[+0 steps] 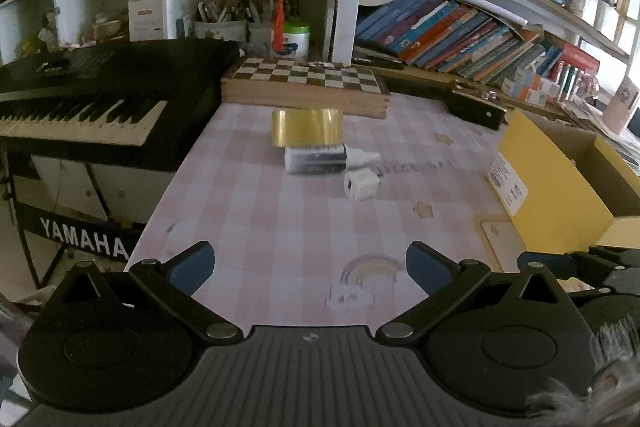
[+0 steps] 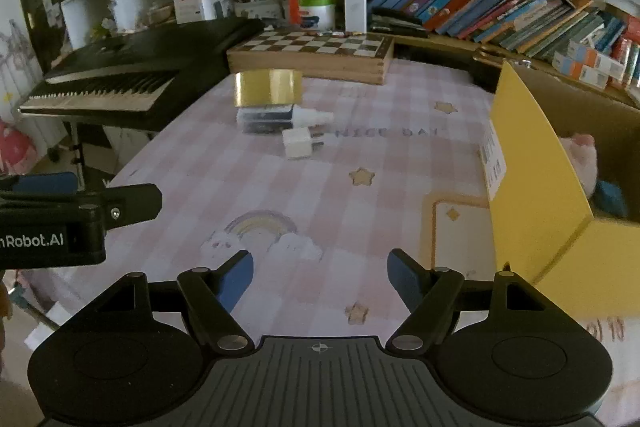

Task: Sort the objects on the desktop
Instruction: 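Approach the yellow tape roll with the left tool while the right tool approaches the white plug adapter, then grasp the yellow tape roll with the left tool while the right tool grasps the white plug adapter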

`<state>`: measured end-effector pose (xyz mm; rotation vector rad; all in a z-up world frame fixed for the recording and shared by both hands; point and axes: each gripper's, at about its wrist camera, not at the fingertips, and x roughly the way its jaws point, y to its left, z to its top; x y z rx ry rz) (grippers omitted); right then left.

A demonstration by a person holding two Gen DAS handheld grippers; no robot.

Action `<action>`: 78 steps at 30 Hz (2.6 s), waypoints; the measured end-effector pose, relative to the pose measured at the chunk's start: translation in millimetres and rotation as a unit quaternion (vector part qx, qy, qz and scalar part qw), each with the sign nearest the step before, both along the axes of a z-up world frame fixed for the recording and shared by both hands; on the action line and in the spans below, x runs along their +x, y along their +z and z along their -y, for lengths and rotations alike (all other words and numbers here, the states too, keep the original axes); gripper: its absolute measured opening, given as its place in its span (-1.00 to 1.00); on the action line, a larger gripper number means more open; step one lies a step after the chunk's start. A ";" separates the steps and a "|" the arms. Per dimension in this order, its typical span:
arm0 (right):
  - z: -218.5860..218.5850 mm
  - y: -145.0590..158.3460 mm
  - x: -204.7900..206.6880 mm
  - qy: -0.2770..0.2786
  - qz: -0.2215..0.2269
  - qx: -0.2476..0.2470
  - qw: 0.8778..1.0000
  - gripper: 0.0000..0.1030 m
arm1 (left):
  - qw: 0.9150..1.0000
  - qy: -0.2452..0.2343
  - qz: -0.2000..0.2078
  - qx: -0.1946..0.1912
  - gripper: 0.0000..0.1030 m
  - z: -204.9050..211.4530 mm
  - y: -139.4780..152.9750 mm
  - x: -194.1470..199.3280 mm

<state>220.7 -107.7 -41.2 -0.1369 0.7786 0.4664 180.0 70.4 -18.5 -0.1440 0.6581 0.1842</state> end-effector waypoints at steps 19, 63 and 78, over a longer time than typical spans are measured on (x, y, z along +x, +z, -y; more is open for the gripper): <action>-1.5 5.0 103.1 0.003 0.014 0.018 1.000 0.48 | 1.000 0.022 0.006 0.015 1.00 -8.8 11.0 106.5; -49.1 -26.8 150.0 0.100 -0.023 0.005 0.995 0.61 | 0.998 -0.025 -0.038 -0.040 0.75 -39.2 -39.9 233.9; -81.2 -52.4 146.1 0.130 -0.015 -0.014 0.991 0.09 | 0.995 0.002 0.043 -0.089 0.75 -50.7 22.9 168.2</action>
